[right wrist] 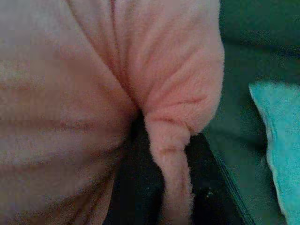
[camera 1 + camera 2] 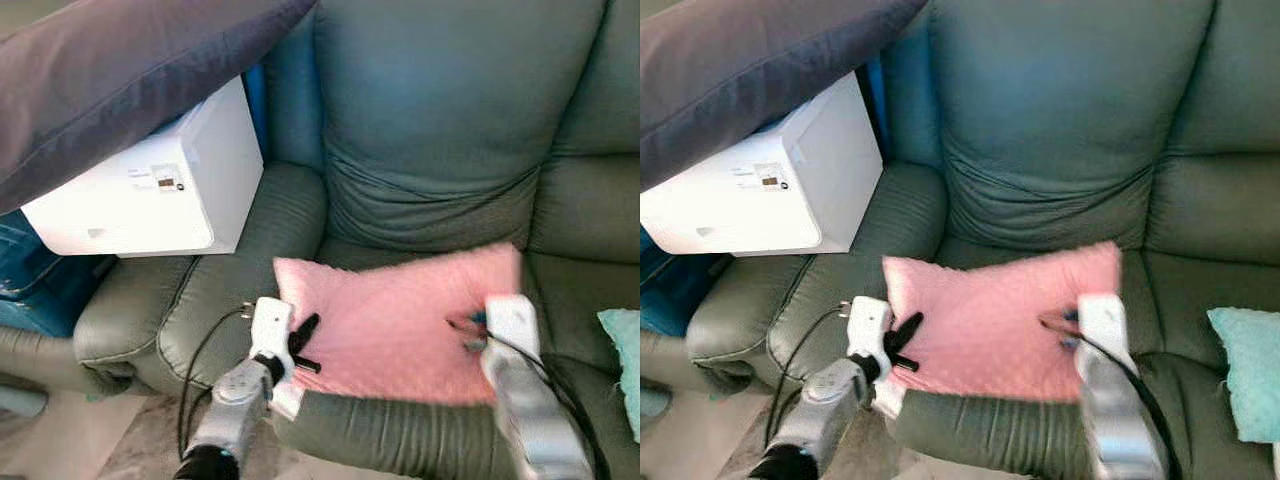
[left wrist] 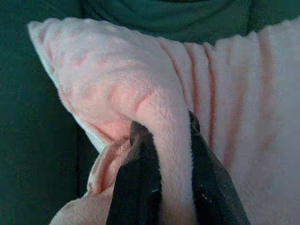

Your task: Move the pillow to the sofa

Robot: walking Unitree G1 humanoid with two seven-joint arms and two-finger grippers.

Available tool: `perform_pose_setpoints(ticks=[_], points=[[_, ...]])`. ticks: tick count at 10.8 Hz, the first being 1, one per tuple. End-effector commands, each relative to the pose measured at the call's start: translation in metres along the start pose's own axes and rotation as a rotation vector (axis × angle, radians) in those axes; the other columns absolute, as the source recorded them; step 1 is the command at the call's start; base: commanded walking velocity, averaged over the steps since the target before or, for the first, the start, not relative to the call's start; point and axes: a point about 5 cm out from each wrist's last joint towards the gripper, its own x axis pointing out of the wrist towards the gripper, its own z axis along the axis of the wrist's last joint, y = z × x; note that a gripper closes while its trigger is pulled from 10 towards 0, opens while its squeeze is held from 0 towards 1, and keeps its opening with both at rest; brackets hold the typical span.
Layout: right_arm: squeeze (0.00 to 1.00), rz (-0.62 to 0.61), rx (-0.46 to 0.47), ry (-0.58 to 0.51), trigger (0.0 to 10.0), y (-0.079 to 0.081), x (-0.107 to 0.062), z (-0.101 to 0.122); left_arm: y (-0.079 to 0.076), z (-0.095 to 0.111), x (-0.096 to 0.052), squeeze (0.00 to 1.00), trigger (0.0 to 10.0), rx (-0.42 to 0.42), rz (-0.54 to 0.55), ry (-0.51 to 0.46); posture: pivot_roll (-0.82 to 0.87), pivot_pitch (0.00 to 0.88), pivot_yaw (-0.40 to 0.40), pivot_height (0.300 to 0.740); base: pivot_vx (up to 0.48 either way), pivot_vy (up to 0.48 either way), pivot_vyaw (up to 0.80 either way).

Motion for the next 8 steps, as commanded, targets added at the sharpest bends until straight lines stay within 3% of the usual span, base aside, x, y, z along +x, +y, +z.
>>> perform_pose_setpoints(ticks=[1,5,7,8], points=[[0.0,-0.049,0.005,0.001,10.0,-0.011,-0.003,0.001,0.003,0.0,0.001,0.0,10.0,0.029,0.009,0.009,-0.28,0.168,0.176,0.74,0.0,0.0,0.0],[0.0,-0.112,-0.044,-0.022,10.0,-0.043,-0.028,-0.022,-0.02,0.005,0.021,0.0,10.0,0.005,-0.029,0.027,-0.35,0.263,0.226,0.74,0.0,0.0,0.0],[0.0,-0.119,-0.032,-0.012,10.0,-0.052,-0.029,-0.025,-0.021,0.01,0.028,0.0,10.0,-0.007,0.022,0.012,-0.36,0.299,0.241,0.74,0.0,0.0,0.0],[0.0,-0.103,-0.015,0.001,10.0,-0.055,-0.022,-0.023,-0.018,0.013,0.031,0.0,10.0,0.031,0.093,0.02,-0.35,0.313,0.246,0.74,0.0,0.0,0.0]])
